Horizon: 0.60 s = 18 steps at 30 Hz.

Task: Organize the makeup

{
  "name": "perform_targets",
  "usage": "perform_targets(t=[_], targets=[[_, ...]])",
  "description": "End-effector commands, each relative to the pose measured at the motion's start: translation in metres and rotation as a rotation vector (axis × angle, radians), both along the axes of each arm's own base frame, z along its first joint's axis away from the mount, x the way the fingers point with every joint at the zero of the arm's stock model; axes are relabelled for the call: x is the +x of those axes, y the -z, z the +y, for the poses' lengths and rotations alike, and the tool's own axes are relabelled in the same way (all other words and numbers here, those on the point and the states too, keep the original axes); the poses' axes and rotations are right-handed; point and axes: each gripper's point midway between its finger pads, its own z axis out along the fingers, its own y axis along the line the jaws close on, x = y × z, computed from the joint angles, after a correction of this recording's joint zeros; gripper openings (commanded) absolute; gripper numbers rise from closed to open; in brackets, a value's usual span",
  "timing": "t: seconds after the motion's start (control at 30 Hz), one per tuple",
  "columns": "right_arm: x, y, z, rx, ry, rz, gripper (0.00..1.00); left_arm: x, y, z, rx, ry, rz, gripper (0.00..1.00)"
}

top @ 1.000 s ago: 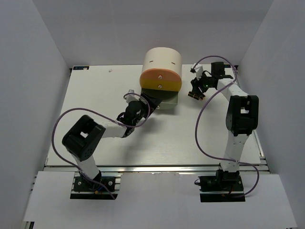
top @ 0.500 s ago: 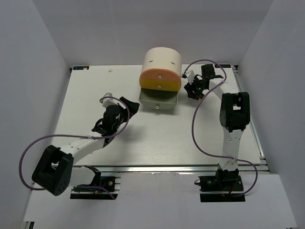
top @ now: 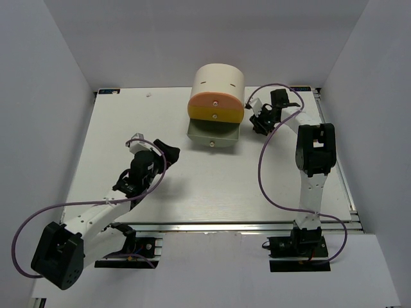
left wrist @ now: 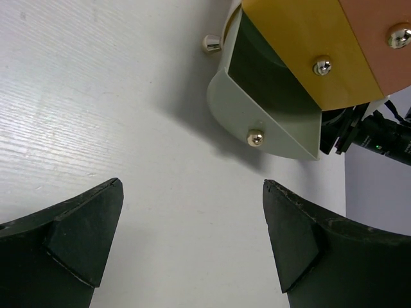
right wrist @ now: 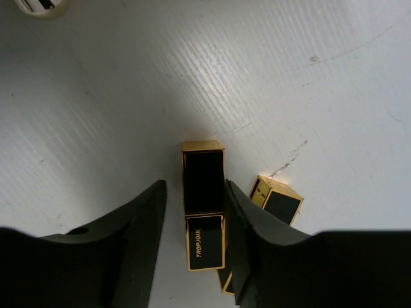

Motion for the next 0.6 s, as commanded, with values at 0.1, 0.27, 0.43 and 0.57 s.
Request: perform_targets(t=[0.1, 0.27, 0.43, 0.57], targets=[[-0.022, 0.0, -0.005, 0.008, -0.003, 0.054, 0.34, -0.004, -0.006, 0.011, 0.051, -0.014, -0.002, 0.98], [-0.037, -0.006, -0.006, 0.024, -0.002, 0.069, 0.14, -0.007, -0.01, 0.012, 0.048, -0.007, -0.021, 0.98], [-0.06, -0.059, -0.001, 0.13, -0.007, 0.017, 0.0, -0.011, -0.021, 0.015, 0.05, -0.003, -0.055, 0.98], [-0.105, -0.098, 0.012, 0.228, -0.099, -0.04, 0.0, -0.016, -0.025, 0.015, 0.045, 0.014, -0.075, 0.98]])
